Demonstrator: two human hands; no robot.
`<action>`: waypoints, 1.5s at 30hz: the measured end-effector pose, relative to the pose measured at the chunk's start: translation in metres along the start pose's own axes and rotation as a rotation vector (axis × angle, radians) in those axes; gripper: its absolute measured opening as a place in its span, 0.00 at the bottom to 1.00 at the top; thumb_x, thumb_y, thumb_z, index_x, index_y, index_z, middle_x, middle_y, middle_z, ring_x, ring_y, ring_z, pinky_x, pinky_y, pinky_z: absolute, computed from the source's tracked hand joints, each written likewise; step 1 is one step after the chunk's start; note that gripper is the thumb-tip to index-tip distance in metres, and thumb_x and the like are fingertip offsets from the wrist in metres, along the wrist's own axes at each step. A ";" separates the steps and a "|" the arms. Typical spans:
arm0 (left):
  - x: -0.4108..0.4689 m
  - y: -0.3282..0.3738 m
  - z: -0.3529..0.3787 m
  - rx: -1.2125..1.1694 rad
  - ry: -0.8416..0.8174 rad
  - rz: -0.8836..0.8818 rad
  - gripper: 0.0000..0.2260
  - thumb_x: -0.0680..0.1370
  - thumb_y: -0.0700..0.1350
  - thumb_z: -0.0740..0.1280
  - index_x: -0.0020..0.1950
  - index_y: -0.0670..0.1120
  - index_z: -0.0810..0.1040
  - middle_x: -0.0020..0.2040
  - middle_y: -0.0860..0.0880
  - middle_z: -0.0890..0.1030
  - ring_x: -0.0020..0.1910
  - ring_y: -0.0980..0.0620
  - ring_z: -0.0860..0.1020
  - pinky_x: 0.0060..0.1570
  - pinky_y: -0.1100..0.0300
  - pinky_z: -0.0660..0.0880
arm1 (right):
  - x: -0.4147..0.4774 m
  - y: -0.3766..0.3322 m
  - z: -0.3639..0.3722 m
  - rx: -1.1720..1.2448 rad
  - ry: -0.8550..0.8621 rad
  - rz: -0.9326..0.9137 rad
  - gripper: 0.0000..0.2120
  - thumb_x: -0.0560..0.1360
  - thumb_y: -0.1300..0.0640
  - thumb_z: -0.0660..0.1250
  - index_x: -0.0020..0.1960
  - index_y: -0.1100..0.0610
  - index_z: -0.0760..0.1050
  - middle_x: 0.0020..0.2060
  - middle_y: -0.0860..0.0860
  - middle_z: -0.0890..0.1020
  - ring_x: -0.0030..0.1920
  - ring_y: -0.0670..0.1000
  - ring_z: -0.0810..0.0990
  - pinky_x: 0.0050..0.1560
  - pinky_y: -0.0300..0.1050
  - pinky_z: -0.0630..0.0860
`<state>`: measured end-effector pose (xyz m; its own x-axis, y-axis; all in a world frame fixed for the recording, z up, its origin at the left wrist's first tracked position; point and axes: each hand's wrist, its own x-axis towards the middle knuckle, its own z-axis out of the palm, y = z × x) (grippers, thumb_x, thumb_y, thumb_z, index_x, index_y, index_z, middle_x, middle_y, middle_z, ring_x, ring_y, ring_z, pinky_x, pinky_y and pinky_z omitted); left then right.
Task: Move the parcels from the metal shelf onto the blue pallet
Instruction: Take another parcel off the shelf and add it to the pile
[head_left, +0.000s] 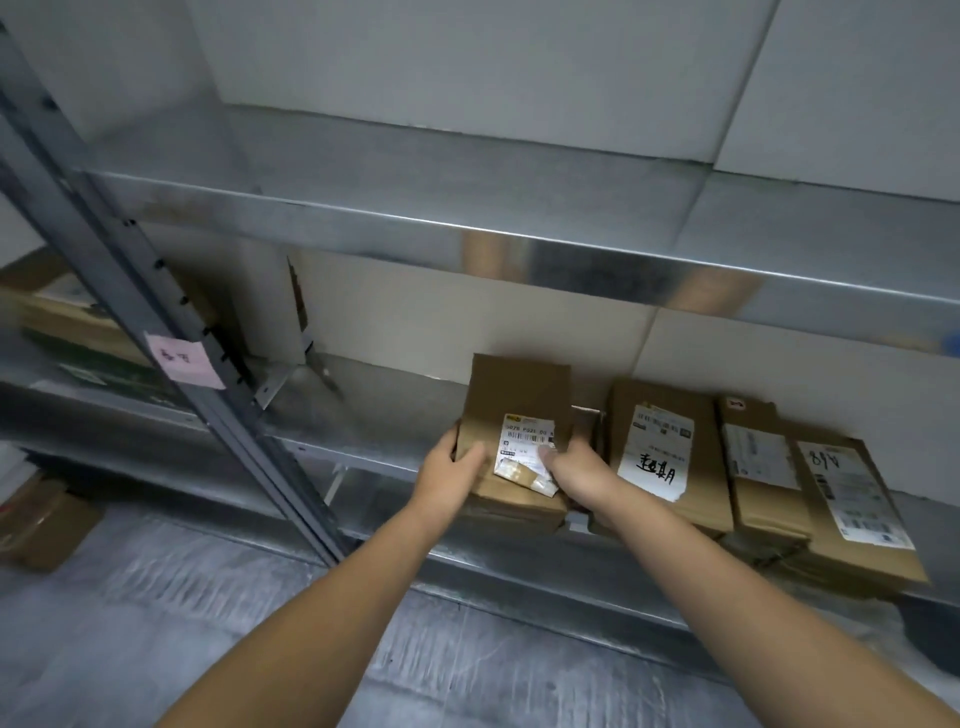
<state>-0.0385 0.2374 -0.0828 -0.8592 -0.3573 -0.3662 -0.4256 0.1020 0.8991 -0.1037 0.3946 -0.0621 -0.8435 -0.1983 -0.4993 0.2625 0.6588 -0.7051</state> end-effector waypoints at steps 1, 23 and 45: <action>-0.011 0.001 -0.002 -0.012 0.013 0.008 0.18 0.78 0.48 0.62 0.68 0.55 0.73 0.54 0.53 0.82 0.52 0.52 0.80 0.51 0.57 0.77 | -0.007 0.001 0.000 0.011 -0.009 -0.021 0.24 0.81 0.51 0.58 0.74 0.59 0.58 0.67 0.55 0.74 0.65 0.56 0.73 0.67 0.51 0.69; -0.280 0.005 0.067 0.030 0.252 0.175 0.18 0.79 0.46 0.65 0.69 0.54 0.72 0.59 0.53 0.79 0.55 0.54 0.77 0.43 0.65 0.74 | -0.215 0.094 -0.097 0.012 -0.277 -0.367 0.21 0.79 0.51 0.63 0.71 0.47 0.66 0.61 0.46 0.77 0.53 0.48 0.79 0.56 0.53 0.79; -0.335 0.028 0.239 0.060 -0.354 0.439 0.23 0.78 0.45 0.67 0.73 0.55 0.69 0.66 0.51 0.76 0.63 0.52 0.76 0.63 0.47 0.74 | -0.367 0.258 -0.164 0.449 0.567 -0.192 0.18 0.80 0.56 0.57 0.67 0.41 0.70 0.49 0.31 0.78 0.51 0.33 0.76 0.50 0.30 0.70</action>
<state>0.1695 0.5814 0.0079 -0.9976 0.0626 -0.0281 -0.0132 0.2269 0.9738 0.1961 0.7564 0.0219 -0.9740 0.2052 -0.0961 0.1500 0.2663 -0.9521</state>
